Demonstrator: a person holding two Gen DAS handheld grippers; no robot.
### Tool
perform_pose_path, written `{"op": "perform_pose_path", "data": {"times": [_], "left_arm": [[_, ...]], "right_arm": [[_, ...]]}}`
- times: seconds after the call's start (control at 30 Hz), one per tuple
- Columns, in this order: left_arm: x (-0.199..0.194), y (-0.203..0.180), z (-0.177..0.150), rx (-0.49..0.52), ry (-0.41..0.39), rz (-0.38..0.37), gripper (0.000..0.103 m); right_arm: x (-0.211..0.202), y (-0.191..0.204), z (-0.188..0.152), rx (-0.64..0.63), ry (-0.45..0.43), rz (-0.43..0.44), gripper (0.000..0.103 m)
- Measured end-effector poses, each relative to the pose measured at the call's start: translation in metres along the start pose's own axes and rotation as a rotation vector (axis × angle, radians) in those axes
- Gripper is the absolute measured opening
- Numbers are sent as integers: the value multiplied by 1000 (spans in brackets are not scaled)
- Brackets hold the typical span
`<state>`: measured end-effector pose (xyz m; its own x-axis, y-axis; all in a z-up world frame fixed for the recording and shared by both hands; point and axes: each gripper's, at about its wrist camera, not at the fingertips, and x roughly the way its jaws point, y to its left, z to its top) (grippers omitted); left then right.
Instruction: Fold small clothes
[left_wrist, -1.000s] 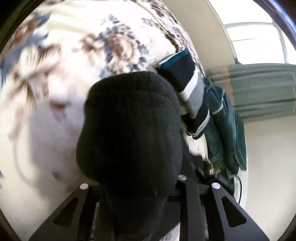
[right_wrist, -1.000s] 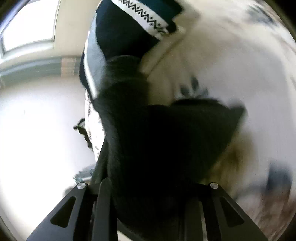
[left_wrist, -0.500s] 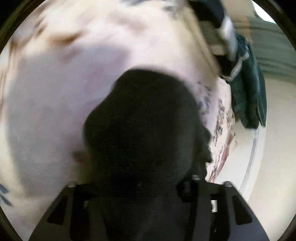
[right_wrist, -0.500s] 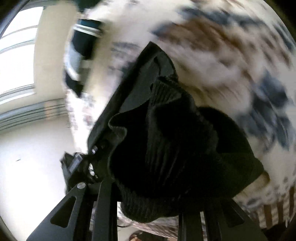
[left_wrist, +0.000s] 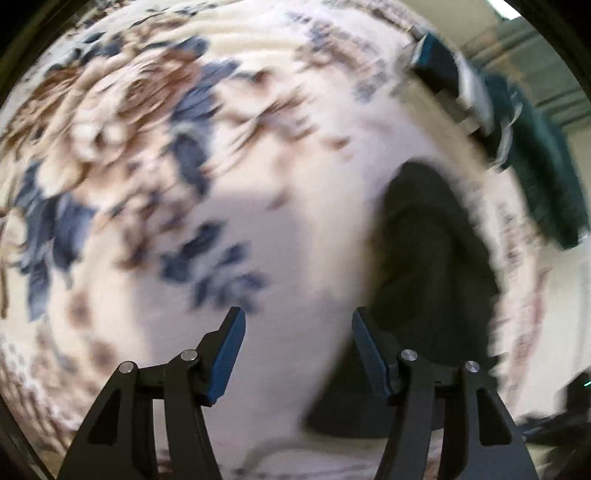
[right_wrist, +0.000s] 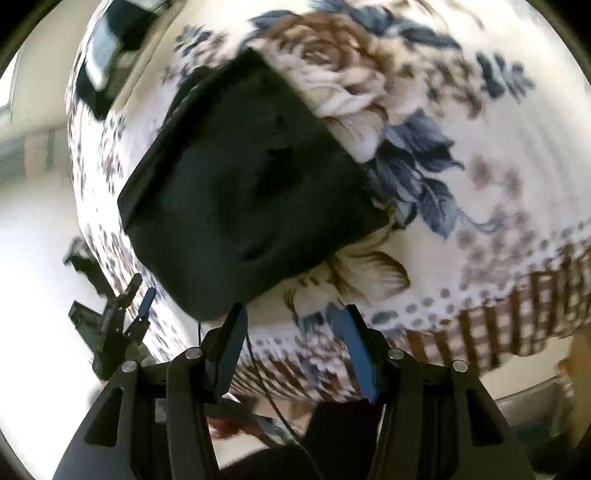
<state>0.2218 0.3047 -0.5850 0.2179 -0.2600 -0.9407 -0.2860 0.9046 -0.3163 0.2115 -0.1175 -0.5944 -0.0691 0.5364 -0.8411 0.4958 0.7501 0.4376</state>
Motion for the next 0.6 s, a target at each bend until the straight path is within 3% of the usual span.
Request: {"op": "perform_pose_path", "data": {"times": [0.13, 0.17, 0.2, 0.27, 0.33, 0.5, 0.6], "left_arm": [[30, 12, -19, 10, 34, 45, 59], [35, 11, -20, 14, 15, 34, 68], [37, 11, -20, 9, 10, 11, 85], [46, 9, -15, -29, -4, -51, 103], [54, 6, -11, -60, -5, -18, 103], [62, -9, 5, -101, 41, 57, 103], [46, -25, 19, -121, -31, -8, 103]], "right_arm": [[0, 84, 20, -222, 39, -110, 55], [8, 110, 32, -283, 51, -152, 55], [10, 131, 40, -332, 56, -175, 55], [25, 182, 60, -467, 57, -199, 55], [49, 238, 82, -622, 60, -230, 55], [102, 333, 120, -830, 93, -258, 55], [148, 361, 141, -881, 175, -342, 55]]}}
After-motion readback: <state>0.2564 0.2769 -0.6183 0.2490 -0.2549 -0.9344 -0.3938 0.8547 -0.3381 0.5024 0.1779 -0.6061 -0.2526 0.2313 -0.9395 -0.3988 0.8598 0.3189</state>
